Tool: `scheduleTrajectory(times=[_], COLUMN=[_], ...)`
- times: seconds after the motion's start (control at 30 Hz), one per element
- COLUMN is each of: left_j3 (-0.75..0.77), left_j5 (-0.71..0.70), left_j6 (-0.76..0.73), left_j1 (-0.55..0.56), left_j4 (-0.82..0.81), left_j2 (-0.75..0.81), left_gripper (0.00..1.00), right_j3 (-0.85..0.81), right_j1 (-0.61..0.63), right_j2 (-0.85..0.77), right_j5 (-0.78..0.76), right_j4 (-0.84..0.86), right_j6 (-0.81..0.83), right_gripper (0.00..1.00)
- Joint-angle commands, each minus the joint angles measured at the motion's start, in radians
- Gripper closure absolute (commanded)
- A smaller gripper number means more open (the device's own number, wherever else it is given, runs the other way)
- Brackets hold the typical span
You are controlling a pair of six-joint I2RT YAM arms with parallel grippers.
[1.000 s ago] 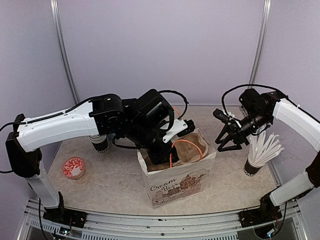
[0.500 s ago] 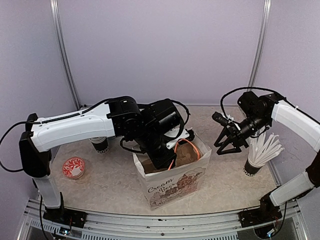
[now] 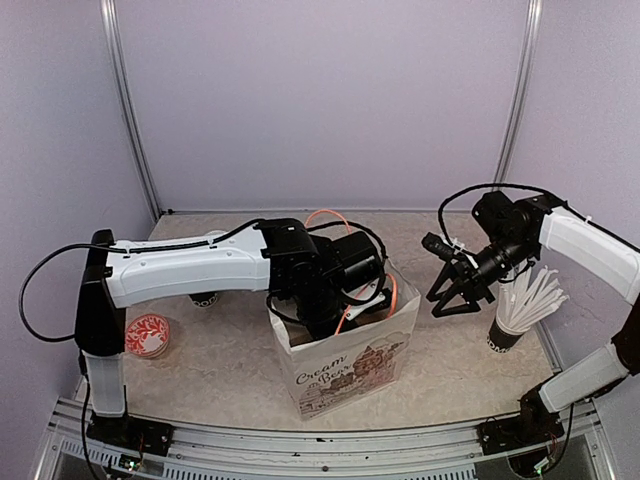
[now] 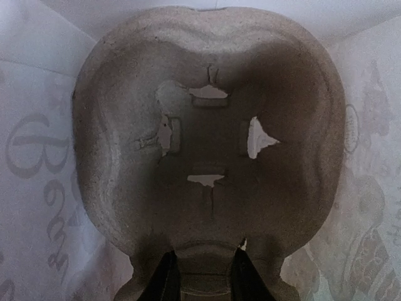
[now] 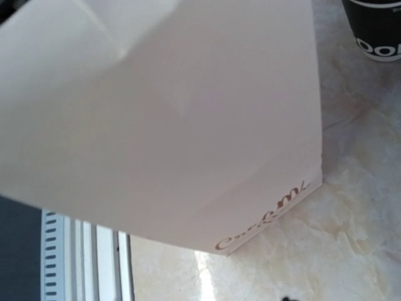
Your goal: Pack the takeout coffee
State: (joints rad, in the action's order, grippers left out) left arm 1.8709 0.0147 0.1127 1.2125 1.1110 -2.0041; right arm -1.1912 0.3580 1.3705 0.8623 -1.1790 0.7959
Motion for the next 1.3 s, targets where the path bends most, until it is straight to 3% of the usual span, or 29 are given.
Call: scheduleTrajectory(times=[0.0, 0.17, 0.3, 0.53, 1.1, 1.27], left_j3=[-0.037, -0.062, -0.053, 0.021, 0.262, 0.245], left_j5=[0.011, 0.017, -0.005, 0.003, -0.008, -0.012], left_j6=[0.01, 0.003, 0.004, -0.019, -0.188, -0.193], left_j1=[-0.001, -0.001, -0.001, -0.003, -0.018, -0.019], left_j4=[-0.011, -0.036, -0.03, -0.046, -0.084, -0.167], left_j2=[-0.026, -0.034, -0.033, 0.041, 0.168, 0.266], left_gripper=[0.77, 0.73, 0.62, 0.52, 0.49, 0.49], right_j3=[0.018, 0.016, 0.008, -0.037, -0.312, -0.46], right_j1=[0.01, 0.01, 0.012, 0.012, 0.012, 0.025], right_j2=[-0.001, 0.012, 0.023, 0.037, 0.161, 0.195], right_j5=[0.029, 0.029, 0.032, 0.033, 0.057, 0.077], right_j4=[0.018, 0.025, 0.026, 0.005, -0.13, -0.142], right_j6=[0.006, 0.004, 0.001, 0.001, 0.045, 0.064], right_gripper=[0.46, 0.46, 0.46, 0.44, 0.41, 0.41])
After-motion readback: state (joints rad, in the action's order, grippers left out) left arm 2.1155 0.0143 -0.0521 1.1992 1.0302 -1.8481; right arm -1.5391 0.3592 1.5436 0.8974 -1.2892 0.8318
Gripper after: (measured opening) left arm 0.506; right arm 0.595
